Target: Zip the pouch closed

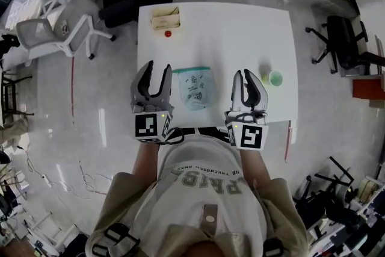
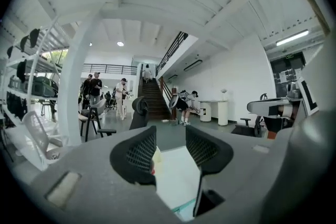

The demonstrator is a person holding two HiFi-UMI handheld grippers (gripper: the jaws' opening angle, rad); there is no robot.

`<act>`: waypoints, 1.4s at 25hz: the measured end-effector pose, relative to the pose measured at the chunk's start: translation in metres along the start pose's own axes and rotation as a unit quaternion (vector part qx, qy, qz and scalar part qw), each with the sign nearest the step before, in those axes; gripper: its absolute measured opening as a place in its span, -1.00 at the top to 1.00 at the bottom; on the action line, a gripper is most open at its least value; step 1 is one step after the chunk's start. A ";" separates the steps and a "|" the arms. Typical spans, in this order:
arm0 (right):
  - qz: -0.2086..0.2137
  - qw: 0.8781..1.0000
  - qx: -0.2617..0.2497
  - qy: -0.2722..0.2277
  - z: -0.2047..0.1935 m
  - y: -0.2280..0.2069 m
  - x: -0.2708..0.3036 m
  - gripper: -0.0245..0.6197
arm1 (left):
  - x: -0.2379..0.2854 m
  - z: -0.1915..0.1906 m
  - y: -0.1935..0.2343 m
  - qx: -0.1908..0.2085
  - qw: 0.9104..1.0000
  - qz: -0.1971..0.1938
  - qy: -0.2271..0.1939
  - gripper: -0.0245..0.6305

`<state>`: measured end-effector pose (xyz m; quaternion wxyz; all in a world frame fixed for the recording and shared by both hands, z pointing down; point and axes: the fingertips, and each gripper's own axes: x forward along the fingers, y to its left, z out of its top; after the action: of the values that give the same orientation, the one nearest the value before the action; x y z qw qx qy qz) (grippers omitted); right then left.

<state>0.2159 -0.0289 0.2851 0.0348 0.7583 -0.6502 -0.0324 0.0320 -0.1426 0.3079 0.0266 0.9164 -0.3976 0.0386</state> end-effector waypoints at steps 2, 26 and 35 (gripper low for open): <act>-0.006 1.000 -0.004 -0.004 0.002 0.002 -0.001 0.73 | 0.000 0.007 -0.003 0.009 1.000 0.006 -0.010 0.36; 0.000 0.999 -0.035 -0.028 0.027 0.020 0.017 0.92 | -0.007 0.037 0.010 0.050 0.996 0.051 -0.059 0.88; 0.009 0.999 -0.025 -0.029 0.028 0.023 0.021 0.92 | -0.009 0.046 0.009 0.056 0.994 0.043 -0.087 0.88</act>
<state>0.1939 -0.0531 0.2597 0.0354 0.7502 -0.6565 -0.0707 0.0216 -0.1452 0.2618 -0.0614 0.8983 -0.4347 -0.0176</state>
